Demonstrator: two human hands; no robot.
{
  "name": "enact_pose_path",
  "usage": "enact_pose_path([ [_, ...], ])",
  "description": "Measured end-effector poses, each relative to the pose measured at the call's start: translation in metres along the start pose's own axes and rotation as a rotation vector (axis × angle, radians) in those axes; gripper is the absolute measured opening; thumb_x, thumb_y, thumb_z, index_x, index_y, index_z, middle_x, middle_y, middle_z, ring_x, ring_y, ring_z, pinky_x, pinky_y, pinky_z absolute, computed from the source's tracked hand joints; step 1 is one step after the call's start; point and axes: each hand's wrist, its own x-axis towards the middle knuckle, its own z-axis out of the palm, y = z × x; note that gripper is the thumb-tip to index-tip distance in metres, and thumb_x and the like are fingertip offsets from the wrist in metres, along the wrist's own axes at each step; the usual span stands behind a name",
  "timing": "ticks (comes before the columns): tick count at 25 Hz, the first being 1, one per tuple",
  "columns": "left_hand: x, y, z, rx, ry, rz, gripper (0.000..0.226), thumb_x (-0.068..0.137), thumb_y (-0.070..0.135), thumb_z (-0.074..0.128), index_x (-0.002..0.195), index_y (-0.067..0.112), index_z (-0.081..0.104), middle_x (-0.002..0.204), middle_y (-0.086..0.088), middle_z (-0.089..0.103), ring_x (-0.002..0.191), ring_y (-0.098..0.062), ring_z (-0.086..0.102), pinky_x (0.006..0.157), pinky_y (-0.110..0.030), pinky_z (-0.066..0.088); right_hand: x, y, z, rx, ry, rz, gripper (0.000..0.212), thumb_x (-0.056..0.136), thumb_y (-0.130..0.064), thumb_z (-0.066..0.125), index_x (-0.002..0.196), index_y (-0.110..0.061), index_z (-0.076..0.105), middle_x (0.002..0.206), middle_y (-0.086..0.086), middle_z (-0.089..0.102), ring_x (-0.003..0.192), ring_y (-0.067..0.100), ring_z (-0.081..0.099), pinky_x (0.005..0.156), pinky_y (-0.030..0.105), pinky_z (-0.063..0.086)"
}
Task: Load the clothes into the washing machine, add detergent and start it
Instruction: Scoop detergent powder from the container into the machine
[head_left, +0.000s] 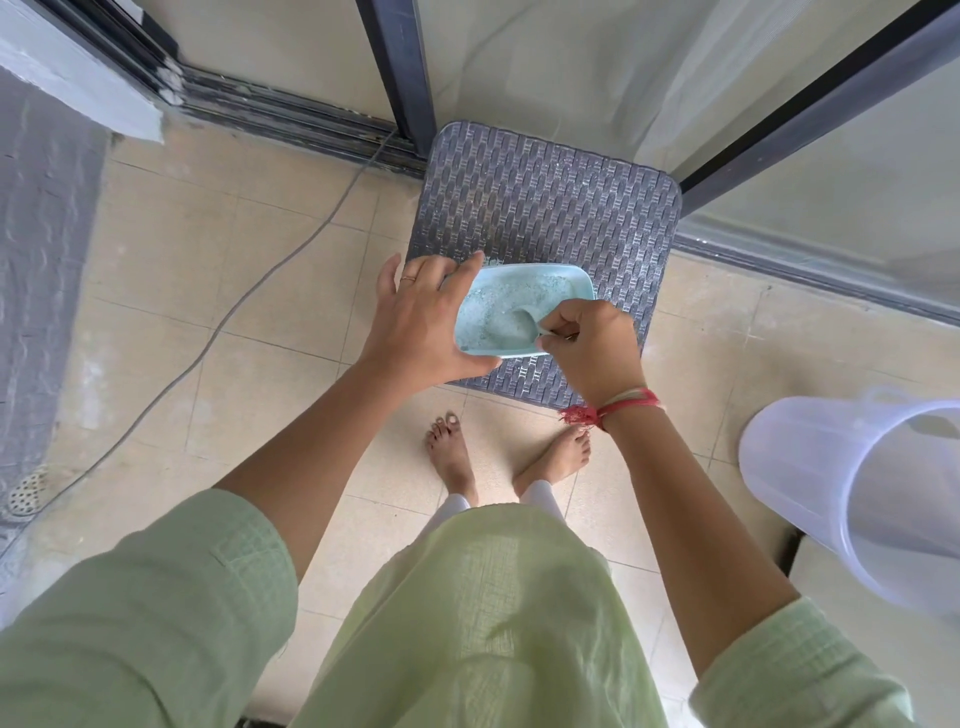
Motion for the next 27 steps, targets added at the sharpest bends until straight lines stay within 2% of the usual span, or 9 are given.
enact_pose_path([
  [3,-0.001,0.0,0.0,0.002,-0.004,0.002,0.109,0.048,0.066,0.073,0.139,0.016,0.04,0.115,-0.006,0.053,0.112,-0.028,0.05,0.106,-0.051,0.027,0.008,-0.002,0.001,0.175,-0.133,0.097,0.012,0.074,-0.002,0.075,0.086,-0.004,0.073,0.068,-0.007,0.064,0.061,0.002,0.057,0.069,0.019,0.051],
  [8,0.0,-0.004,0.001,0.012,-0.025,0.004,0.109,0.049,0.067,0.074,0.14,0.017,0.039,0.119,-0.005,0.052,0.113,-0.026,0.049,0.103,-0.045,0.026,0.026,-0.013,0.001,0.255,-0.302,0.22,0.016,0.071,-0.007,0.08,0.086,-0.007,0.073,0.067,-0.011,0.061,0.063,0.0,0.055,0.062,0.011,0.046],
  [14,0.001,-0.009,0.007,0.011,-0.097,-0.022,0.111,0.053,0.069,0.072,0.143,0.018,0.031,0.129,-0.004,0.049,0.121,-0.025,0.044,0.106,-0.044,0.022,0.016,-0.006,-0.013,0.556,-0.236,0.398,0.023,0.075,-0.009,0.077,0.096,-0.003,0.071,0.067,-0.002,0.06,0.049,0.001,0.05,0.042,0.009,0.04],
  [18,0.0,-0.007,0.007,-0.001,-0.152,-0.046,0.118,0.055,0.07,0.072,0.148,0.017,0.019,0.141,-0.006,0.039,0.135,-0.025,0.03,0.113,-0.051,0.017,0.006,-0.004,-0.013,0.645,-0.229,0.411,0.013,0.076,-0.01,0.075,0.088,-0.01,0.071,0.069,-0.001,0.062,0.059,0.006,0.05,0.049,0.015,0.041],
  [21,-0.004,-0.004,-0.002,-0.063,-0.199,-0.107,0.128,0.053,0.068,0.075,0.15,0.015,0.01,0.15,-0.007,0.027,0.143,-0.024,0.014,0.114,-0.055,0.01,-0.002,0.0,-0.018,0.726,-0.219,0.384,0.012,0.076,-0.007,0.074,0.08,-0.017,0.07,0.061,-0.011,0.065,0.06,0.006,0.053,0.052,0.017,0.04],
  [25,-0.02,0.009,-0.028,-0.151,-0.176,-0.136,0.132,0.051,0.068,0.076,0.15,0.012,0.009,0.152,-0.008,0.023,0.144,-0.024,0.009,0.113,-0.056,0.01,-0.019,-0.008,-0.039,0.769,-0.167,0.272,0.015,0.076,0.005,0.07,0.082,-0.009,0.068,0.057,-0.013,0.068,0.052,-0.004,0.058,0.05,0.009,0.044],
  [27,-0.029,0.018,-0.047,-0.176,-0.155,-0.125,0.131,0.052,0.071,0.073,0.15,0.012,0.009,0.154,-0.009,0.021,0.145,-0.025,0.009,0.114,-0.055,0.01,-0.032,-0.017,-0.055,0.786,-0.151,0.257,0.014,0.077,0.003,0.071,0.084,-0.009,0.068,0.058,-0.013,0.068,0.052,-0.004,0.057,0.05,0.01,0.044],
])
